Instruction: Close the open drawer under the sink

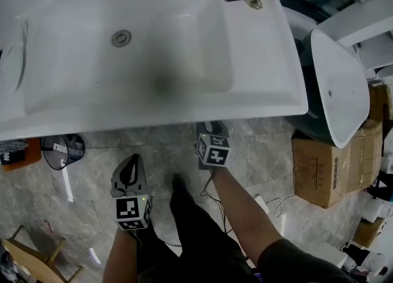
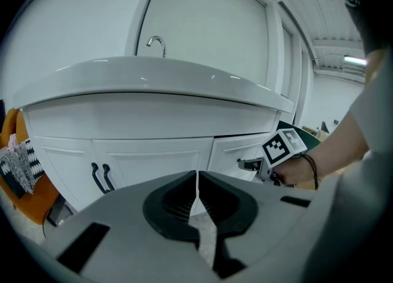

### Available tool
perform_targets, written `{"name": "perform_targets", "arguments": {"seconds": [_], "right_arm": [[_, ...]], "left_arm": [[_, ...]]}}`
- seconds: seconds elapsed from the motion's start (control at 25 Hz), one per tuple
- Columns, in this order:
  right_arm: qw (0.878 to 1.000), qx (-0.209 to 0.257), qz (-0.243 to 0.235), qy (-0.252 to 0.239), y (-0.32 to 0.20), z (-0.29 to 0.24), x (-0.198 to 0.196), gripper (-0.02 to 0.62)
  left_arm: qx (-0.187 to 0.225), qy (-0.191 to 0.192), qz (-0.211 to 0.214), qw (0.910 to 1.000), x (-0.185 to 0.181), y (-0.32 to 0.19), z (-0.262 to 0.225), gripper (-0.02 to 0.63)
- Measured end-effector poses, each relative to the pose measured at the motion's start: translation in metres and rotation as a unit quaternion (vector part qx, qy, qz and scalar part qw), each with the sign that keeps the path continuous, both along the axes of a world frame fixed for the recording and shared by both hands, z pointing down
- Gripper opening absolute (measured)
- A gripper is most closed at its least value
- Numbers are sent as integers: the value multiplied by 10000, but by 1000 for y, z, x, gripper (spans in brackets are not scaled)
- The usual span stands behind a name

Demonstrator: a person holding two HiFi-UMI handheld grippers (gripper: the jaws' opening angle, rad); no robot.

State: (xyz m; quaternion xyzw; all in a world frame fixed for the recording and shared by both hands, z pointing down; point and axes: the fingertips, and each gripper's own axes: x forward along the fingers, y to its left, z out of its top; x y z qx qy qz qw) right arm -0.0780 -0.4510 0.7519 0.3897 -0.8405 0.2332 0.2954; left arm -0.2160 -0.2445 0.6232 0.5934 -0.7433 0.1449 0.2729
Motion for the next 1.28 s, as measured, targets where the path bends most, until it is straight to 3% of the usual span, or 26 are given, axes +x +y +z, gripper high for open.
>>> {"name": "perform_targets", "arguments": {"seconds": [0.28, 0.68, 1.0, 1.28], "right_arm": [[9988, 219, 395, -189, 52, -69, 13, 150], [9840, 1094, 1226, -693, 174, -227, 23, 101], [9754, 1026, 1698, -960, 288, -271, 50, 54], [9757, 1176, 1583, -957, 332, -291, 74, 49]], "left_arm": [[332, 6, 195, 9993, -23, 36, -56, 21], [914, -46, 1178, 9888, -54, 122, -152, 21], [1098, -114, 1891, 9757, -40, 176, -187, 21], [1154, 42, 1975, 9735, -3, 206, -195, 21]]}}
